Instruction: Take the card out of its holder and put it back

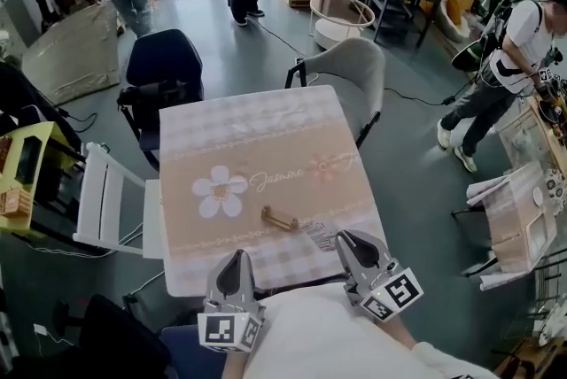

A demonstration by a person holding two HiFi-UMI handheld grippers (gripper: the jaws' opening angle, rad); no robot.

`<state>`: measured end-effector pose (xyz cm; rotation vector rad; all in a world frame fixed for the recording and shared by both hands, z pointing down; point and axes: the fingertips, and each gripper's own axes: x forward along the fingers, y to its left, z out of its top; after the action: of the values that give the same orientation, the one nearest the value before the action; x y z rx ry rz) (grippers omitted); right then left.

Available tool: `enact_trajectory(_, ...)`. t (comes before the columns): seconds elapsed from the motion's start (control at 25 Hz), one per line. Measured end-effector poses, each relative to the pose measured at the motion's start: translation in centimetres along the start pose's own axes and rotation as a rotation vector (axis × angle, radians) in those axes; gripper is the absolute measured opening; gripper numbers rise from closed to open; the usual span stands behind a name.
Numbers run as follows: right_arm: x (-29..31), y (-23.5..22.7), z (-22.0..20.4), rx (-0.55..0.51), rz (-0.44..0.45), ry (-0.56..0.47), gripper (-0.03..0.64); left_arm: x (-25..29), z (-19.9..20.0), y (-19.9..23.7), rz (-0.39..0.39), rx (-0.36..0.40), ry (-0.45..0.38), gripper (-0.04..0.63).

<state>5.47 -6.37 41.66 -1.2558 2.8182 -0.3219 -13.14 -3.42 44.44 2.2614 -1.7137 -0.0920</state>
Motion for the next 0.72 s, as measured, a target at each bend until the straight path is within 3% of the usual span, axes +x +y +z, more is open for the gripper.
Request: enact_trajectory(0.72, -0.20, -0.70, -0.09, 0.018, 0.012, 0.024, 0.020, 0.36, -0.04, -0.59, 0.000, -0.022, 0.009, 0.003)
